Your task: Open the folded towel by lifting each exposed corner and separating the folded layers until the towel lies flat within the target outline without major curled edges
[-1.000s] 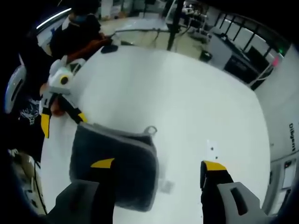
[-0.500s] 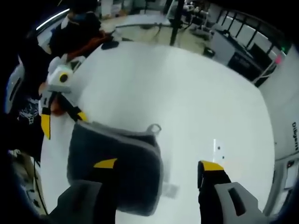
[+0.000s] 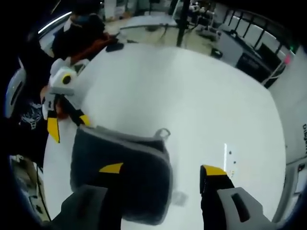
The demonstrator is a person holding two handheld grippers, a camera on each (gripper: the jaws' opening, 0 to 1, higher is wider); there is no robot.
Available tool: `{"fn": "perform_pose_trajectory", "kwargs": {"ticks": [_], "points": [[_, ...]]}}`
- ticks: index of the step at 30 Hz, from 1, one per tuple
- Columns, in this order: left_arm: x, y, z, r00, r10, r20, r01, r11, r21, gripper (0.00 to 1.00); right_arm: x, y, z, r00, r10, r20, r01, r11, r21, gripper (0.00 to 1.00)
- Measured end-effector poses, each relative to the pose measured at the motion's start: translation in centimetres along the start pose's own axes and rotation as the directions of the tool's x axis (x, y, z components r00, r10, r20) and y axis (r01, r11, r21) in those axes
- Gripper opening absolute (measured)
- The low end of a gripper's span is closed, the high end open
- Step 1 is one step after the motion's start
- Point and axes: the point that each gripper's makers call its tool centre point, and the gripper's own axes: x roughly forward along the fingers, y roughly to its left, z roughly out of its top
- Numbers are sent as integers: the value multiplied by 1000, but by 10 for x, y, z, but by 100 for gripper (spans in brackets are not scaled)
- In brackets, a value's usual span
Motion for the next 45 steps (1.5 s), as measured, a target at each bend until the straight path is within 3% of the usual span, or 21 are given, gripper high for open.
{"fn": "perform_pose_trajectory", "kwargs": {"ticks": [5,14,17,23,35,45], "points": [[-4,-7,6,1000,-9,29,8,1000,19,45,3,3,-2,1000,15,-3,-15,1000,5,60],[2,3,4,1000,10,23,-10,1000,14,37,10,7,-1,999,36,0,-36,999,4,58],[3,5,7,999,12,40,-13,999,34,36,15,10,2,998,52,21,-52,998,19,65],[4,6,10,999,18,51,-20,999,31,27,18,7,3,998,67,21,-67,998,21,55],[5,9,11,998,28,52,-30,999,38,22,36,14,-10,995,88,-46,-86,995,43,46],[5,12,11,998,35,52,-37,999,36,18,42,20,-14,993,99,-64,-96,994,53,39]]}}
